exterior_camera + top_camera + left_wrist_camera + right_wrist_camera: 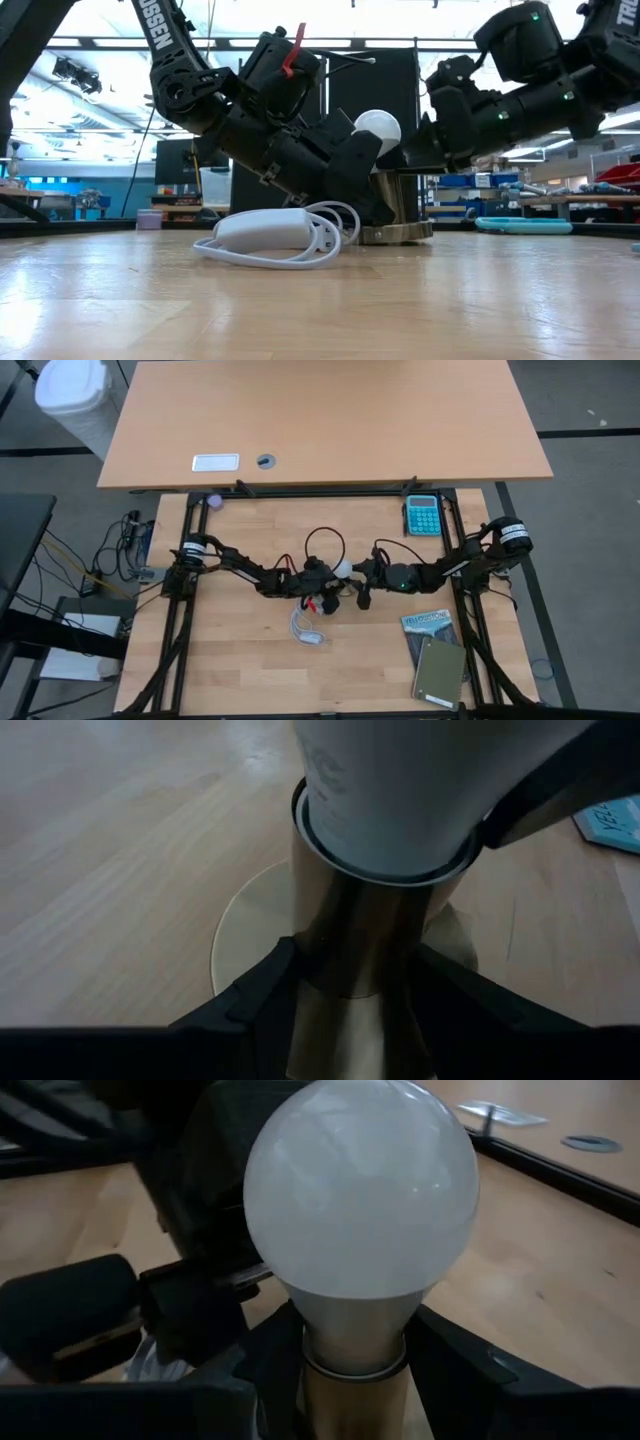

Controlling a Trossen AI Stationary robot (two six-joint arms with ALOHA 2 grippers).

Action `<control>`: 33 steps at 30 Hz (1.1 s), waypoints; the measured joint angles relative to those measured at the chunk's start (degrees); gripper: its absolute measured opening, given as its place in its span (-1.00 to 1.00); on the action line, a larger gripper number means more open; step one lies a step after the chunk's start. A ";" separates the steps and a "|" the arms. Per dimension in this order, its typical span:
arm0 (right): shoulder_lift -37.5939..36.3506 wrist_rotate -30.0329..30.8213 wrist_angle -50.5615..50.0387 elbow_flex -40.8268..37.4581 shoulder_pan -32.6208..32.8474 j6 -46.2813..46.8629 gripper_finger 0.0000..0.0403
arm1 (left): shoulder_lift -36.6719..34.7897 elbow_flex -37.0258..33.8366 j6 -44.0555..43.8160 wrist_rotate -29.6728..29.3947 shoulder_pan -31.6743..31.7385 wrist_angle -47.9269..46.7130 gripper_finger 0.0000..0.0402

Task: Screw lightbulb
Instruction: Insert the lightbulb into the desk lamp, then remove the lightbulb from the desk lamp

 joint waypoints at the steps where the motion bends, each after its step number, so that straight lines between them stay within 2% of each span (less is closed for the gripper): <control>1: 0.02 1.21 -0.61 0.36 0.49 0.62 -0.15 | 0.00 0.00 0.00 -0.11 0.00 0.02 -0.06; 8: 0.02 8.81 -3.30 1.27 3.62 7.23 -0.15 | 0.07 0.07 -0.13 -0.86 0.02 0.25 -0.06; 16: -0.02 9.10 -5.45 1.31 4.78 5.36 -0.08 | 0.07 0.08 0.11 -0.98 0.00 0.11 -0.06; 20: -1.08 6.32 -5.18 -0.29 3.94 3.83 0.07 | 0.07 0.11 0.11 -0.37 0.04 0.08 -0.06; 26: -4.84 -4.38 -5.81 -2.82 0.34 1.28 0.36 | 0.07 0.13 1.18 0.41 0.07 0.06 -0.06; 30: -5.77 -4.84 -7.73 -3.58 -1.28 1.22 0.50 | 0.07 0.13 1.38 0.55 0.07 -0.01 -0.07; 33: -6.17 -3.20 -10.04 -3.54 -1.67 4.96 0.54 | 0.04 0.13 1.27 0.60 0.07 -0.17 -0.07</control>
